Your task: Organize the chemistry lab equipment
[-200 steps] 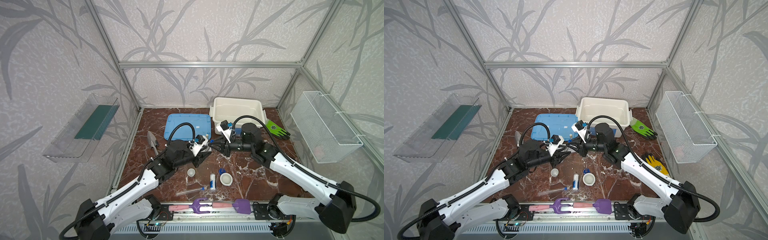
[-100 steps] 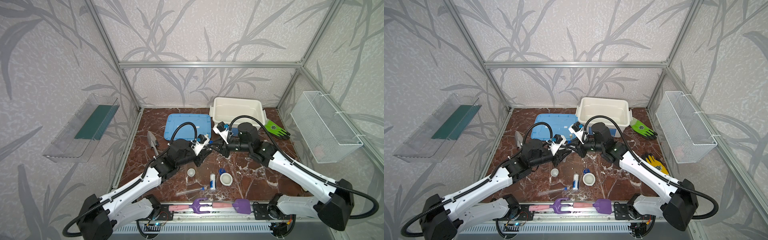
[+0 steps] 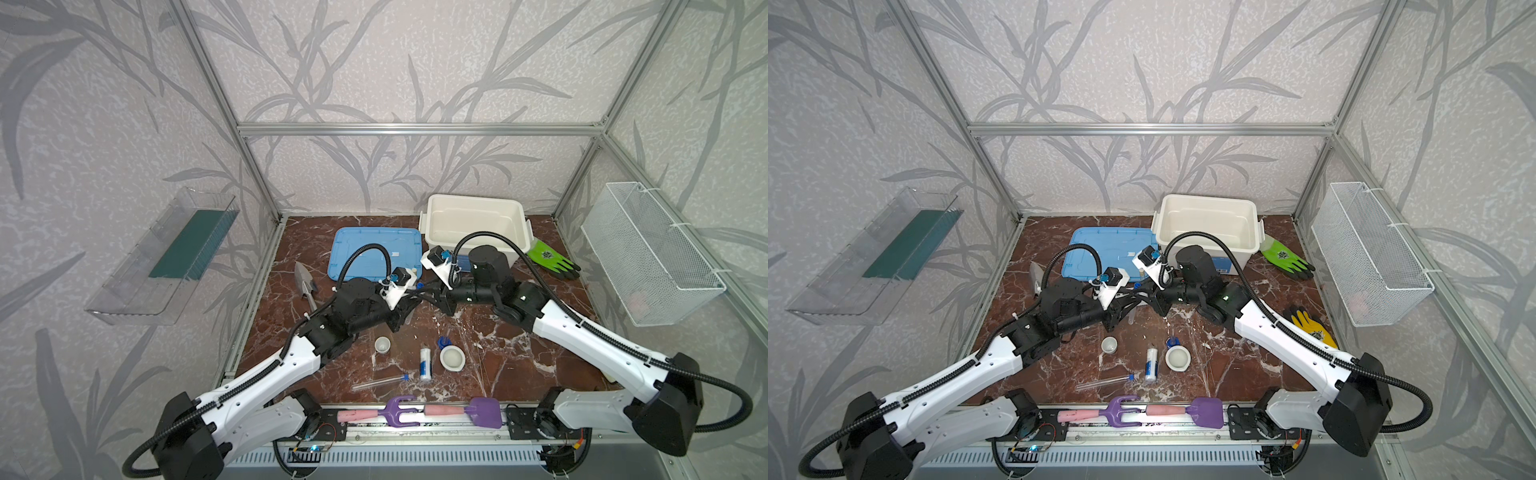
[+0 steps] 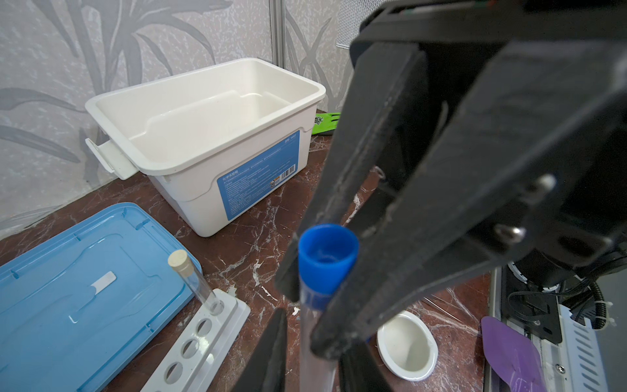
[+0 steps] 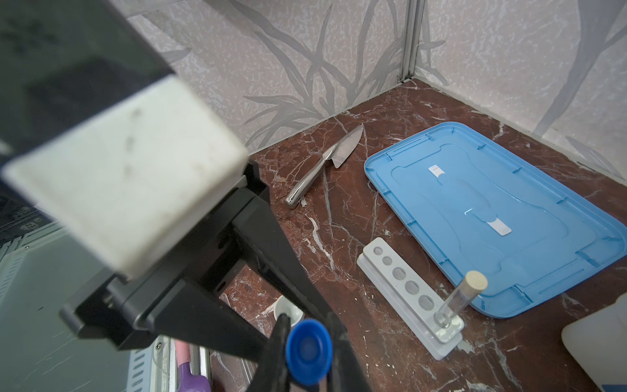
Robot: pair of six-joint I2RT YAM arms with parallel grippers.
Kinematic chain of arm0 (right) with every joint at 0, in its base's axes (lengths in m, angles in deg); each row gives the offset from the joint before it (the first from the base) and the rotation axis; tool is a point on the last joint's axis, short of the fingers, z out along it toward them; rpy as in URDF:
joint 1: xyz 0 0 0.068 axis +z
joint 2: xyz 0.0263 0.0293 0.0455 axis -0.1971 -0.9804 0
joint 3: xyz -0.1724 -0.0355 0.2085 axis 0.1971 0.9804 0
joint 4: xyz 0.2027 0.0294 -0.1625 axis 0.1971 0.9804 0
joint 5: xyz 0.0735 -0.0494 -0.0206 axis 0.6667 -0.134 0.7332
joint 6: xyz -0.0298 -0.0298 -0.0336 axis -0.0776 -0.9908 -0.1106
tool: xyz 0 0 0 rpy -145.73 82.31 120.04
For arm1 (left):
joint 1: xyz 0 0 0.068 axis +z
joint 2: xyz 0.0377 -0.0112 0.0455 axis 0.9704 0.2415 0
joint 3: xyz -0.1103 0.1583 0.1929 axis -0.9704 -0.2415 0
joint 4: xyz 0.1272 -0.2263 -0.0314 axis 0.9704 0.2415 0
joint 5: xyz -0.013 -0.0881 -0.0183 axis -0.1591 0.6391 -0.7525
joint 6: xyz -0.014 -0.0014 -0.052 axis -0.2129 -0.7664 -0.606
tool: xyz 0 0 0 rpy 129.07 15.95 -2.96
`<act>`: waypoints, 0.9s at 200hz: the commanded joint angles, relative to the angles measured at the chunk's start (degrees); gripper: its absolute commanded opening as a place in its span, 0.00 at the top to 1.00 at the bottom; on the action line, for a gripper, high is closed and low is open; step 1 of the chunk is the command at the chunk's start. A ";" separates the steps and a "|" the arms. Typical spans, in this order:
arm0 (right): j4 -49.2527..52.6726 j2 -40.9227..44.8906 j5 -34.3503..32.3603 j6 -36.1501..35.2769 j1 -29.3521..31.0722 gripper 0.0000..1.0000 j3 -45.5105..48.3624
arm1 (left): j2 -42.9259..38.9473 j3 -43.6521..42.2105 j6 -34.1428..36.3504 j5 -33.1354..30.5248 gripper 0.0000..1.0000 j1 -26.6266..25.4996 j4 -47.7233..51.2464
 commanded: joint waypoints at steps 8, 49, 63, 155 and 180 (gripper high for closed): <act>0.78 0.39 -0.62 -0.53 0.35 0.90 -1.86 | 0.02 -0.56 0.23 0.42 0.77 0.32 -1.30; 0.16 0.22 -0.24 -0.02 0.35 0.90 -1.50 | 0.19 -0.56 0.13 0.60 0.84 0.41 -1.53; 0.34 0.22 -0.31 -0.01 0.35 0.89 -1.42 | 0.05 -0.56 0.19 0.32 0.86 0.41 -1.55; 2.67 3.83 -4.02 1.10 -2.19 0.46 -3.00 | -1.47 -9.72 1.13 -12.22 0.94 2.15 -16.59; 1.36 6.00 -4.72 2.04 -4.35 0.45 -1.80 | 1.33 -12.18 1.16 -14.29 0.94 3.73 -25.46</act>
